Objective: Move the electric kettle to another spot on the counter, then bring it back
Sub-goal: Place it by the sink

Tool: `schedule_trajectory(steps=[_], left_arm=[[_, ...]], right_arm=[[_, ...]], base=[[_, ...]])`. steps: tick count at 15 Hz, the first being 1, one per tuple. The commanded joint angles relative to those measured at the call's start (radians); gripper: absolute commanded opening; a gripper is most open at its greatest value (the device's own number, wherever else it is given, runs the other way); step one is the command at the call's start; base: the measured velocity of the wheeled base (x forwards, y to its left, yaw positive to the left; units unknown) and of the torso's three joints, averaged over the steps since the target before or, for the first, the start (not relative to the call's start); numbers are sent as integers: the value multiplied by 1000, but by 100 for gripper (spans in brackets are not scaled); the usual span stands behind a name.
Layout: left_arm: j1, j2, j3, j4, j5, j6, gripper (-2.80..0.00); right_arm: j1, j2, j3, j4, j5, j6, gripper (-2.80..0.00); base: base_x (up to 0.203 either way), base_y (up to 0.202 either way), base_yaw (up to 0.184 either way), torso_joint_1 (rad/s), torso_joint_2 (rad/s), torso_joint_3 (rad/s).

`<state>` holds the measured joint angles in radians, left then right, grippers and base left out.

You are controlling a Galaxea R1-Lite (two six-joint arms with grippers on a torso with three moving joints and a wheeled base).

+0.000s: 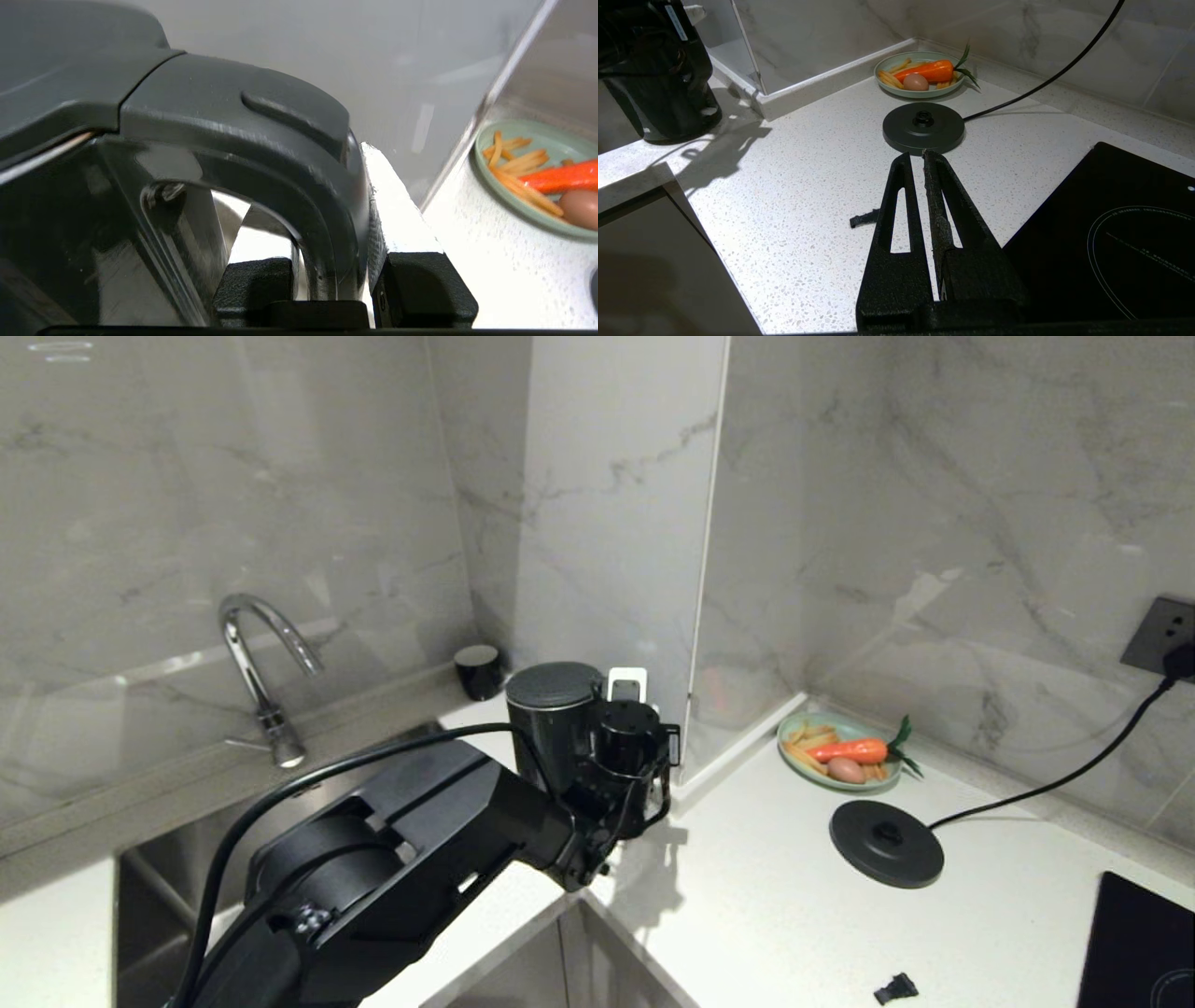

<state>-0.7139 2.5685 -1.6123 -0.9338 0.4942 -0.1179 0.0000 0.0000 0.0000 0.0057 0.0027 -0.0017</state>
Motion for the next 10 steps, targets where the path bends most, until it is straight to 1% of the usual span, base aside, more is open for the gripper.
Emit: schedule_trajectory(steps=[1, 4, 7, 10], left_arm=[[-12, -1, 45, -70, 11, -5, -280], [-21, -11, 74, -83, 11, -5, -280], [-21, -7, 69, -82, 15, 10, -280], [-27, -8, 73, -82, 15, 11, -280]], right_arm=[[0, 0, 0, 0, 0, 0, -280], [0, 0, 0, 0, 0, 0, -280], [1, 0, 0, 0, 0, 0, -280], [0, 0, 0, 0, 0, 0, -280]], base=[[0, 0, 0, 0, 0, 0], [0, 0, 0, 0, 0, 0], [0, 0, 0, 0, 0, 0], [0, 0, 0, 0, 0, 0]])
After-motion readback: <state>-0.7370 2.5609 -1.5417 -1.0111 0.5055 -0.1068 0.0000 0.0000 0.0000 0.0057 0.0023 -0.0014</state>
